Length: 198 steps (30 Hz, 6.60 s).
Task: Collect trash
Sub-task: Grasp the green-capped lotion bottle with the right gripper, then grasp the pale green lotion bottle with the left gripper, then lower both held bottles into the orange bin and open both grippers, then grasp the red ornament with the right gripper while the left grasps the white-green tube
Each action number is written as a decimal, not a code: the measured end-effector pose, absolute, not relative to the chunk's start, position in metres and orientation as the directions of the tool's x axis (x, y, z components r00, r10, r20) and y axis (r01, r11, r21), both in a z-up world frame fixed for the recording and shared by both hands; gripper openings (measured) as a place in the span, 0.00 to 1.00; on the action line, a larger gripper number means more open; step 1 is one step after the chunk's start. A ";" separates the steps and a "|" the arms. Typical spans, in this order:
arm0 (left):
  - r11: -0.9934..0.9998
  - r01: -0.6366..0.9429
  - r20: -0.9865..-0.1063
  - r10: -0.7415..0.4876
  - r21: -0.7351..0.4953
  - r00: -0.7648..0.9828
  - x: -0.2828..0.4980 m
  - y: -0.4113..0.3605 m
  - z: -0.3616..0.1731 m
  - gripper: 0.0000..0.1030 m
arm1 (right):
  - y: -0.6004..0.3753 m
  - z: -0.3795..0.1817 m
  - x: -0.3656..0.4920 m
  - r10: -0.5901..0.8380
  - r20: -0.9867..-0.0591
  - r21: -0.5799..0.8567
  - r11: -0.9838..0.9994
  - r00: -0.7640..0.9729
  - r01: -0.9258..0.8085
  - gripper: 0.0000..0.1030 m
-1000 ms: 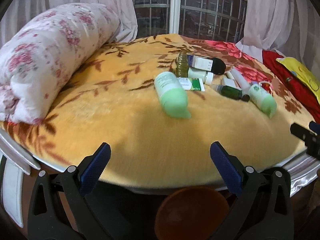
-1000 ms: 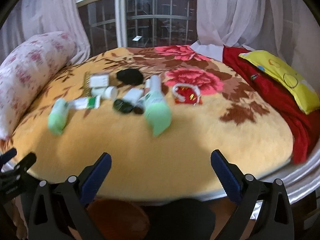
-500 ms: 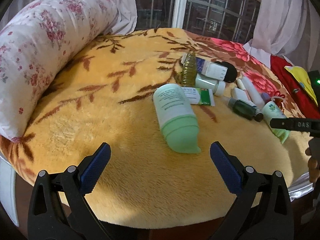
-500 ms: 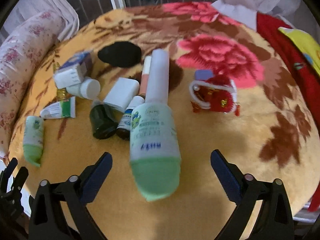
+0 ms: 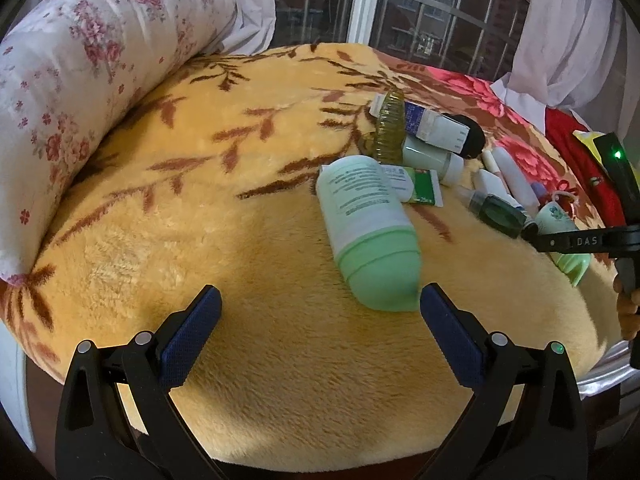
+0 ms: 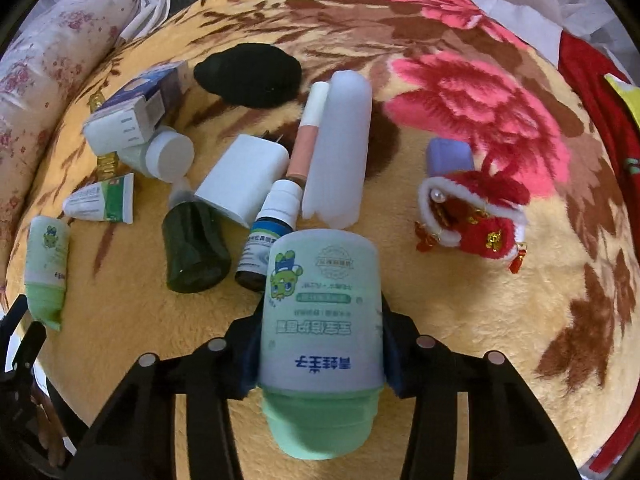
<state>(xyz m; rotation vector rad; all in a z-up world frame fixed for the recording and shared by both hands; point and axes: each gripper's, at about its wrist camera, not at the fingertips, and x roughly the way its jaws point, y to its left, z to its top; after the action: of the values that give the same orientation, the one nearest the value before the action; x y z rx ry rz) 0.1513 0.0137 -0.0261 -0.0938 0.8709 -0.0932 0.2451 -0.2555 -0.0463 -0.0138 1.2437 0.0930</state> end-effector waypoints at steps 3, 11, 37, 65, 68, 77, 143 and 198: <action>0.990 0.052 -0.758 -0.133 -0.130 0.638 0.148 0.015 -0.016 0.95 | -0.267 -0.042 0.235 0.122 -0.927 0.112 0.992 0.354 -0.051 0.45; 0.979 0.042 -0.788 -0.187 -0.200 0.587 0.145 0.011 0.000 0.94 | -0.288 -0.034 0.194 0.232 -0.841 0.264 0.965 0.489 -0.003 0.45; 0.993 -0.116 -0.863 0.026 -0.037 0.504 0.243 -0.025 -0.051 0.90 | -0.293 -0.041 0.166 0.300 -0.754 0.371 0.929 0.585 0.003 0.46; 0.983 0.180 -0.682 -0.147 -0.023 0.716 0.030 -0.017 0.009 0.45 | -0.211 0.022 0.029 0.311 -0.711 0.261 0.949 0.630 -0.174 0.46; 0.978 0.208 -0.698 -0.155 -0.008 0.700 0.009 -0.017 -0.006 0.45 | -0.205 0.005 0.004 0.306 -0.735 0.254 0.952 0.604 -0.174 0.46; 0.950 0.307 -0.883 -0.190 -0.055 0.429 0.008 -0.029 -0.120 0.45 | -0.191 -0.085 -0.023 0.284 -0.852 0.243 0.959 0.441 -0.148 0.46; 0.969 0.237 -0.773 -0.204 -0.072 0.601 0.118 -0.011 -0.033 0.76 | -0.339 -0.036 0.238 0.036 -0.773 0.152 0.980 0.633 0.131 0.37; 0.758 0.523 -0.781 -0.029 0.389 0.623 0.254 -0.107 -0.063 0.29 | -0.326 -0.056 0.215 0.100 -0.734 0.201 0.977 0.672 0.073 0.43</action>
<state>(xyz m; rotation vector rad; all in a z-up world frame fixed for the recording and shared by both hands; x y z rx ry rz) 0.2536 -0.1073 -0.0634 0.6473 0.8481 -0.3438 0.2148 -0.3263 -0.0559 0.2210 0.8357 0.0156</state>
